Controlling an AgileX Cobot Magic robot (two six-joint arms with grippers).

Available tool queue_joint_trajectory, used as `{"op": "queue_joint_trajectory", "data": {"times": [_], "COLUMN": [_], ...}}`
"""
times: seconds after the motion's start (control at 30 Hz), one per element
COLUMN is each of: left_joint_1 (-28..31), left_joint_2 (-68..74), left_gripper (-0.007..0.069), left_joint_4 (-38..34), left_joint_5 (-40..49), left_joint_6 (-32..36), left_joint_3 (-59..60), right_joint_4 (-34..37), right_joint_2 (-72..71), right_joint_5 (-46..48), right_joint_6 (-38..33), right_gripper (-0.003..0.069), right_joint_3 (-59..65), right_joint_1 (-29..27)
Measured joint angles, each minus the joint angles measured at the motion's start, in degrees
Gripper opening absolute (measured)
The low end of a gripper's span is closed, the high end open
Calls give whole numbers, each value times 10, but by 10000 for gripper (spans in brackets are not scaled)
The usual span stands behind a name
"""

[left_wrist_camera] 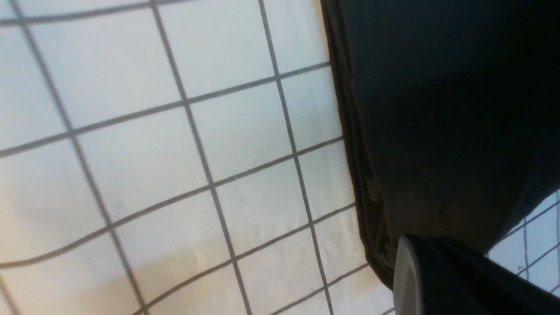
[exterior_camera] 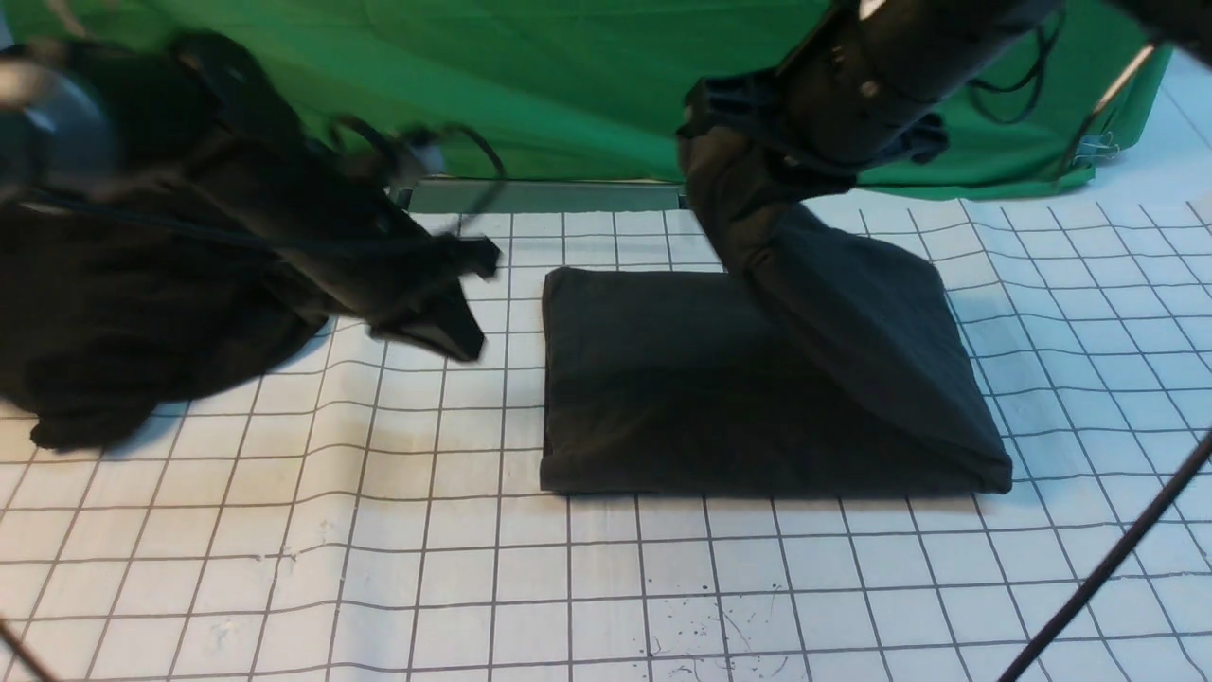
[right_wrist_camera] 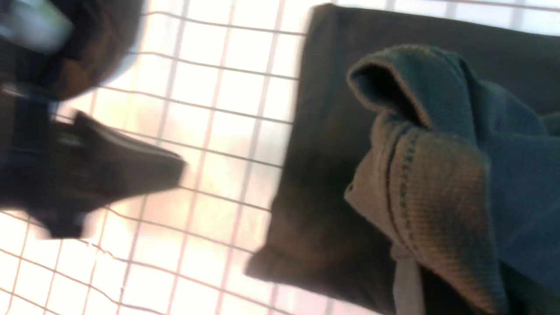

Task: Fold a long-sleeved shirt over a white checkered tablecloth.
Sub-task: 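Fold the right end of the dark garment over onto its left end with the right gripper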

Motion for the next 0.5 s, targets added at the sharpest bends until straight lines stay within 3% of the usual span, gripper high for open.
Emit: {"op": "queue_joint_trajectory", "data": {"times": [0.33, 0.5], "left_joint_1": [38, 38], "left_joint_2": [-52, -52], "left_gripper": [3, 3], "left_joint_4": [0, -10], "left_joint_5": [22, 27], "left_joint_6": [0, -1], "left_joint_3": [0, 0], "right_joint_4": [0, 5], "right_joint_2": [108, 165], "right_joint_5": [-123, -159], "right_joint_6": [32, 44], "right_gripper": [67, 250], "right_joint_3": [0, 0], "right_joint_1": [57, 87]}}
